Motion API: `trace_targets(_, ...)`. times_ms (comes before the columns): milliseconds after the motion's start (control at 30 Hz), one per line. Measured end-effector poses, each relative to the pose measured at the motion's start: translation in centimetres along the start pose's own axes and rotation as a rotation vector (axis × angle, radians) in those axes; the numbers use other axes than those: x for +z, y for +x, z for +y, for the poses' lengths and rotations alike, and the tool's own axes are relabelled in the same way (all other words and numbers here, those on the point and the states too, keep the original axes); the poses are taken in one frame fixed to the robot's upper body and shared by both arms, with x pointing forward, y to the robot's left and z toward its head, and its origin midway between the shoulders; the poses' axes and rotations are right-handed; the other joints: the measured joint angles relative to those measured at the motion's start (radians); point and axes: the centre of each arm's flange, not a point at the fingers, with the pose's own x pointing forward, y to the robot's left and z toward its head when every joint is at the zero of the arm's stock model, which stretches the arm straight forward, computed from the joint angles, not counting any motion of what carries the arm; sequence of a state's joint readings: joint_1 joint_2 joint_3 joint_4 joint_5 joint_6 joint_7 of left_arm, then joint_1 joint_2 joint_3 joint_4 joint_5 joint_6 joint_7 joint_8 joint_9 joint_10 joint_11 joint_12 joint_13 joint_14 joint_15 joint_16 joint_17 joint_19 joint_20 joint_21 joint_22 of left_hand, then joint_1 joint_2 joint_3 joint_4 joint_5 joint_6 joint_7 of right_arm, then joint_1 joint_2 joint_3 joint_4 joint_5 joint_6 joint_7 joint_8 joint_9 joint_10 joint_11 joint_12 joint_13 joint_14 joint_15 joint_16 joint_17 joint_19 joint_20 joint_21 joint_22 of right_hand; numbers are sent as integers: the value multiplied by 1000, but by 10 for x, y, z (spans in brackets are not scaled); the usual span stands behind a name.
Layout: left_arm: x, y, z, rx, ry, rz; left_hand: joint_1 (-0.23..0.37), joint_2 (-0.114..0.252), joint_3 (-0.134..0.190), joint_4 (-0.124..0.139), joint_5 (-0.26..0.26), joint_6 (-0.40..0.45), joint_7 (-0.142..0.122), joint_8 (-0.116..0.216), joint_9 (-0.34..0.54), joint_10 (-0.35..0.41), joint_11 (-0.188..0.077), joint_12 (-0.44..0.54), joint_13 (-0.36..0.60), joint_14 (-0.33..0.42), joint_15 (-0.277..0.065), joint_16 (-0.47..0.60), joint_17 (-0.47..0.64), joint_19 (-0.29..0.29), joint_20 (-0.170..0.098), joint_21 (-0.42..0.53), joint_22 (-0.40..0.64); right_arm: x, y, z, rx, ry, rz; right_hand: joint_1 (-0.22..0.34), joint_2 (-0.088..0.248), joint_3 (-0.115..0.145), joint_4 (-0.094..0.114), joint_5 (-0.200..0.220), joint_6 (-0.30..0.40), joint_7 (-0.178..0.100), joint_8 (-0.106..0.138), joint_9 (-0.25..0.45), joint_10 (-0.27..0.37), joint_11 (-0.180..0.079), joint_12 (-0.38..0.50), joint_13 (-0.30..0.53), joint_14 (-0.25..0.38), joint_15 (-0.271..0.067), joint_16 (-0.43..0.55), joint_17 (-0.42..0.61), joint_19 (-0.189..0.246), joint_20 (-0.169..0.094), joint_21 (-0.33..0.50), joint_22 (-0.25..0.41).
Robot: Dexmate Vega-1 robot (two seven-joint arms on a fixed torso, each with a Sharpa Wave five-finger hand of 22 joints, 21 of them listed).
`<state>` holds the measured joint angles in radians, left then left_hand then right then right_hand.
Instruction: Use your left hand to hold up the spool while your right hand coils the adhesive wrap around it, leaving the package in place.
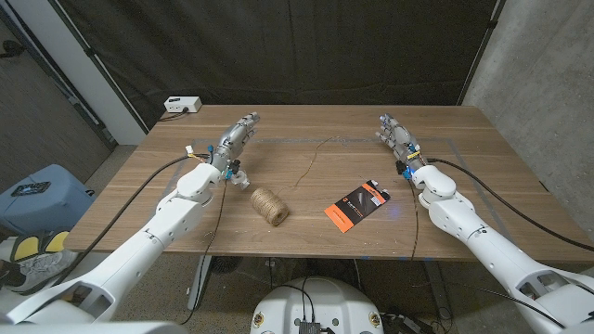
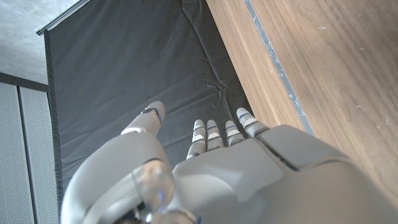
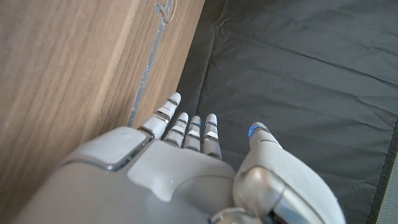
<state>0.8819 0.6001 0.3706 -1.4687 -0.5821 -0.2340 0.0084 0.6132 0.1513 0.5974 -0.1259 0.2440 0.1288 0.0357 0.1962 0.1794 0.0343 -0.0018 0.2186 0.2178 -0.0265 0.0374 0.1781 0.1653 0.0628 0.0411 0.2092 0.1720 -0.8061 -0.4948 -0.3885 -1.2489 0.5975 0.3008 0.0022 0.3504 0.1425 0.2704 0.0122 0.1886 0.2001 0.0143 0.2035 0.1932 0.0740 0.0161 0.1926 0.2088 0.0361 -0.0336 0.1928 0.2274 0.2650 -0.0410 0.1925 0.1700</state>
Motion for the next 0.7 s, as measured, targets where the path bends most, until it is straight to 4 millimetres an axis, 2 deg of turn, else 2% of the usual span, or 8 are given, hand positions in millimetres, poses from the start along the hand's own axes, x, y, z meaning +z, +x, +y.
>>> trace_targets(200, 7, -4, 5, -29, 24, -9, 18, 0, 11, -24, 19, -6, 6, 0, 0, -1, 0, 0, -1, -1, 1, 0, 5, 0, 0, -4, 0, 2, 3, 2, -6, -8, -8, 0, 0, 3, -3, 0, -6, -6, -4, 0, -3, 3, 0, 0, -5, 5, 0, 0, 0, 0, 0, 0)
trace_targets(700, 29, -11, 14, -131, 118, -36, 45, -7, 18, -43, 38, -25, 7, -9, 0, -8, 8, 0, -4, 1, 9, 0, 5, 5, 5, -6, 0, 6, 10, 4, -35, -20, -32, 4, -4, 3, -17, -4, -20, -13, -4, 0, -27, 2, 0, -4, -20, 5, 0, -5, -11, 0, 0, 0)
